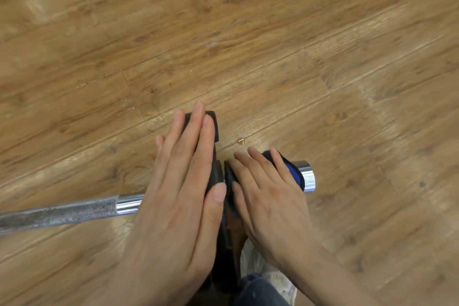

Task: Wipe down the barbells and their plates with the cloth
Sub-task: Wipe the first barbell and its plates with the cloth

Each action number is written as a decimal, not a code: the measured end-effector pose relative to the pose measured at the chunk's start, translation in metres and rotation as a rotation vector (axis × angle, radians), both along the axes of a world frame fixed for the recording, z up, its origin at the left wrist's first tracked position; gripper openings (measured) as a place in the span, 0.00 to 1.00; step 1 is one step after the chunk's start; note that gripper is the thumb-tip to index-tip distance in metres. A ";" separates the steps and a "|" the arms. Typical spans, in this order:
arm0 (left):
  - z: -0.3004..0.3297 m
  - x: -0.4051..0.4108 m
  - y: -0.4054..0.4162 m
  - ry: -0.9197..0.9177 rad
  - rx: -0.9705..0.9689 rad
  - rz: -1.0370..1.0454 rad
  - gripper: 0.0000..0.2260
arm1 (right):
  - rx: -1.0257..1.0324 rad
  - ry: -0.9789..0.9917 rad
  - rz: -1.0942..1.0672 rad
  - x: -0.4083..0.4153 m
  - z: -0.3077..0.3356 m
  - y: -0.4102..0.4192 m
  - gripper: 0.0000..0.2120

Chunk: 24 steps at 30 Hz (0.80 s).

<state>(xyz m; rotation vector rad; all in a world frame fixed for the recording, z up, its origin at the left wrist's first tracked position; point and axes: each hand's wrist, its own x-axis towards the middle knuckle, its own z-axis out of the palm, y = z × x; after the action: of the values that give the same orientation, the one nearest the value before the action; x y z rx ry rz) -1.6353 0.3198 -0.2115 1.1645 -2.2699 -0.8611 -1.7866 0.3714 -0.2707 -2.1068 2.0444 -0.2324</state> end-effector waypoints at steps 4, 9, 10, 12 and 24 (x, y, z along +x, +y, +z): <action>0.002 -0.001 -0.005 -0.014 0.010 0.017 0.26 | 0.370 0.110 0.035 -0.002 0.022 -0.063 0.10; 0.001 -0.001 -0.014 -0.015 0.040 0.035 0.25 | 0.126 -0.046 -0.094 0.010 0.008 -0.012 0.15; 0.001 -0.001 -0.015 -0.019 0.039 0.037 0.25 | 0.076 -0.111 -0.079 0.012 0.005 0.008 0.19; 0.001 -0.002 -0.017 -0.017 0.043 0.039 0.25 | 0.029 -0.138 -0.036 0.009 0.002 0.025 0.22; 0.000 -0.006 -0.058 -0.068 0.077 0.091 0.28 | 0.015 0.040 -0.146 -0.012 -0.005 -0.038 0.19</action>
<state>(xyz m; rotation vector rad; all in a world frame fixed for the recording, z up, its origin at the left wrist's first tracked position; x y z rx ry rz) -1.6413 0.2617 -0.2113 1.3397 -2.2357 -0.8932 -1.7989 0.3334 -0.2759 -1.9710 2.2177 -0.1974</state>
